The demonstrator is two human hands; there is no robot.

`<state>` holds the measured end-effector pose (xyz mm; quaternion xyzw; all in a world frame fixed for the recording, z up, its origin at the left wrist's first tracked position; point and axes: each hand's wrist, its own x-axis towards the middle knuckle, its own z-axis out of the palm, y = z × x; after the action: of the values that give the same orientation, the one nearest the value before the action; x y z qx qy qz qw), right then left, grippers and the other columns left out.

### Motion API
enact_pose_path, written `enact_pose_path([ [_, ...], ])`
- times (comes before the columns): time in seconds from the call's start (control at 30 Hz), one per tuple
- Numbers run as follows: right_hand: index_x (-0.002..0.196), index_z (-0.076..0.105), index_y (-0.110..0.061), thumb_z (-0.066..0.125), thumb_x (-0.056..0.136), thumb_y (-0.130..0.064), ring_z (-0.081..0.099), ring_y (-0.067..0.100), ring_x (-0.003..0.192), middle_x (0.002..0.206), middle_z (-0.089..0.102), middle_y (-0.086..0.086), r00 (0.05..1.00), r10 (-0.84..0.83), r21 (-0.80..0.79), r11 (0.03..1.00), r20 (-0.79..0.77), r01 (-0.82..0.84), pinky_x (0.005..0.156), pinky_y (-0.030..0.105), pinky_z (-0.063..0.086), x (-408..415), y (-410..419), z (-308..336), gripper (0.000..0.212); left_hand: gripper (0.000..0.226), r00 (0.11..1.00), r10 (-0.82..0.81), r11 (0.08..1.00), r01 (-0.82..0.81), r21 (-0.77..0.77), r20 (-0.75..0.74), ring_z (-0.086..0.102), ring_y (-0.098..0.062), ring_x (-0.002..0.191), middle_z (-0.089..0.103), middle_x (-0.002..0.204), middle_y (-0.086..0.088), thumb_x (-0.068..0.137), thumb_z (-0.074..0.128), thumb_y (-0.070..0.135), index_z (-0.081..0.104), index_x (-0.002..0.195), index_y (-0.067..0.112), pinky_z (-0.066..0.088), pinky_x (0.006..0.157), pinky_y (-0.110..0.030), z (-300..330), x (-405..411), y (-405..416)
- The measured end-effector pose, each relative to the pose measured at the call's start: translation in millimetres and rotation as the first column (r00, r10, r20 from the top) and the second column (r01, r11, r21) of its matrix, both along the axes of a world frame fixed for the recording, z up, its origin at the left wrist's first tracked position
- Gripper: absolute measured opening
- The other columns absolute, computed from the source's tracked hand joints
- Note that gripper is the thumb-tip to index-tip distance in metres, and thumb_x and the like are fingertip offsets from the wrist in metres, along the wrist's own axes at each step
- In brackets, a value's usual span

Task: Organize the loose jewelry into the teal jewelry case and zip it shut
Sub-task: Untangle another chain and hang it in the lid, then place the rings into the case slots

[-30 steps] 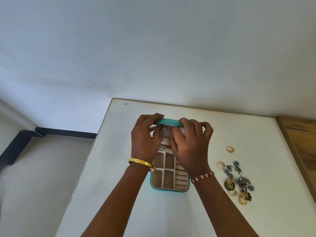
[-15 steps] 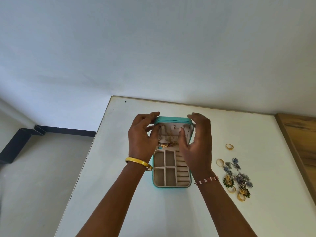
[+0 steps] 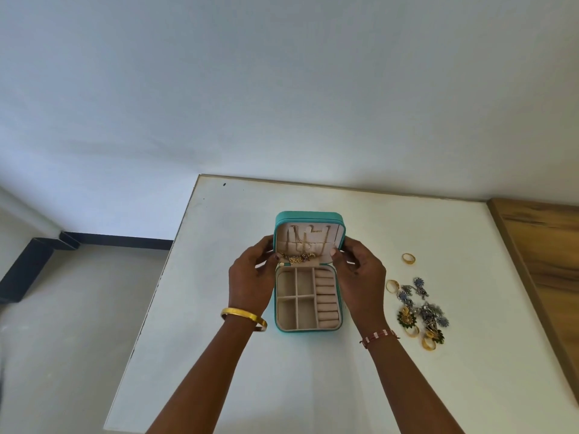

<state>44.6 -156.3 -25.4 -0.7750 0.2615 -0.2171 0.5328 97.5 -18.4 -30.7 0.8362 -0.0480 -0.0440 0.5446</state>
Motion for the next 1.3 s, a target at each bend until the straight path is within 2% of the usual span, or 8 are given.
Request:
enact_pose_path([
  [0.13, 0.114, 0.061, -0.005, 0.059, 0.085, -0.003, 0.056, -0.002, 0.079, 0.101, 0.064, 0.002, 1.000, -0.027, 0.020, 0.999, -0.005, 0.027, 0.062, -0.003, 0.042, -1.7, 1.0, -4.6, 0.029, 0.036, 0.999, 0.000, 1.000, -0.001, -0.025, -0.036, 0.057, -0.011, 0.097, 0.063, 0.118, -0.008, 0.087, 0.053, 0.005, 0.055, 0.122, 0.011, 0.042, 0.088, -0.023, 1.5, -2.4, -2.2],
  [0.5, 0.112, 0.062, -0.008, 0.061, 0.085, -0.007, 0.060, 0.001, 0.077, 0.098, 0.065, 0.002, 0.996, -0.078, 0.048, 0.996, -0.035, 0.080, 0.067, 0.001, 0.047, -11.0, 2.0, -10.8, 0.027, 0.041, 0.986, 0.086, 0.996, -0.090, -0.019, -0.141, 0.057, -0.010, 0.096, 0.061, 0.123, -0.008, 0.086, 0.053, 0.003, 0.051, 0.126, 0.012, 0.041, 0.091, -0.022, -1.8, -14.9, 4.7],
  [0.7, 0.099, 0.067, -0.008, 0.061, 0.084, -0.007, 0.058, -0.018, 0.074, 0.088, 0.065, -0.003, 0.990, -0.136, 0.059, 0.989, -0.030, 0.138, 0.068, -0.002, 0.043, -56.6, 2.5, -4.4, 0.016, 0.025, 0.951, 0.259, 0.954, -0.279, -0.109, -0.170, 0.065, -0.021, 0.091, 0.068, 0.104, -0.010, 0.086, 0.051, 0.000, 0.063, 0.105, 0.012, 0.050, 0.087, -0.032, 8.1, -53.6, 23.1],
  [0.83, 0.089, 0.068, -0.011, 0.062, 0.084, -0.005, 0.061, -0.008, 0.071, 0.080, 0.066, -0.002, 0.980, -0.181, 0.099, 0.977, -0.079, 0.189, 0.068, 0.004, 0.047, -101.2, -1.1, -2.2, 0.011, 0.025, 0.957, 0.244, 0.947, -0.270, -0.173, -0.158, 0.064, -0.016, 0.075, 0.067, 0.083, -0.003, 0.086, 0.052, 0.000, 0.063, 0.086, 0.023, 0.055, 0.078, -0.039, 24.1, -93.1, 21.3],
  [1.0, 0.083, 0.067, -0.016, 0.061, 0.084, -0.006, 0.061, 0.017, 0.071, 0.073, 0.065, 0.002, 0.958, -0.242, 0.109, 0.959, -0.157, 0.260, 0.064, 0.006, 0.045, -148.6, -11.2, -3.4, 0.011, 0.032, 0.970, 0.081, 0.962, -0.136, -0.237, -0.227, 0.060, 0.001, 0.063, 0.065, 0.073, 0.003, 0.085, 0.051, -0.002, 0.061, 0.079, 0.028, 0.052, 0.070, -0.024, 33.0, -136.5, -8.9],
  [1.13, 0.084, 0.067, -0.011, 0.061, 0.084, -0.006, 0.060, 0.020, 0.069, 0.076, 0.067, 0.007, 0.945, -0.276, -0.006, 0.960, -0.175, 0.280, 0.061, 0.002, 0.042, -159.8, -29.9, -1.2, 0.009, 0.033, 0.957, -0.052, 0.971, -0.018, -0.239, -0.284, 0.060, 0.004, 0.066, 0.065, 0.076, 0.001, 0.086, 0.049, -0.003, 0.061, 0.080, 0.027, 0.050, 0.067, -0.011, 29.8, -156.7, -37.3],
  [1.23, 0.090, 0.068, -0.004, 0.061, 0.084, -0.006, 0.058, 0.018, 0.072, 0.087, 0.068, 0.012, 0.949, -0.263, -0.198, 0.953, -0.176, 0.227, 0.063, 0.004, 0.040, -145.4, -48.5, 1.0, 0.010, 0.033, 0.948, -0.082, 0.978, 0.017, -0.209, -0.306, 0.061, -0.001, 0.069, 0.065, 0.077, 0.002, 0.086, 0.048, -0.002, 0.060, 0.079, 0.028, 0.052, 0.071, -0.014, 24.9, -156.9, -51.4],
  [1.3, 0.093, 0.068, -0.005, 0.060, 0.084, -0.006, 0.059, 0.021, 0.080, 0.091, 0.066, 0.013, 0.958, -0.222, -0.312, 0.937, -0.182, 0.158, 0.068, 0.016, 0.043, -127.5, -60.0, 2.5, 0.012, 0.029, 0.950, -0.084, 0.982, 0.027, -0.188, -0.302, 0.062, -0.005, 0.074, 0.064, 0.078, 0.003, 0.086, 0.049, -0.002, 0.061, 0.082, 0.025, 0.053, 0.076, -0.021, 22.0, -153.1, -60.0],
])
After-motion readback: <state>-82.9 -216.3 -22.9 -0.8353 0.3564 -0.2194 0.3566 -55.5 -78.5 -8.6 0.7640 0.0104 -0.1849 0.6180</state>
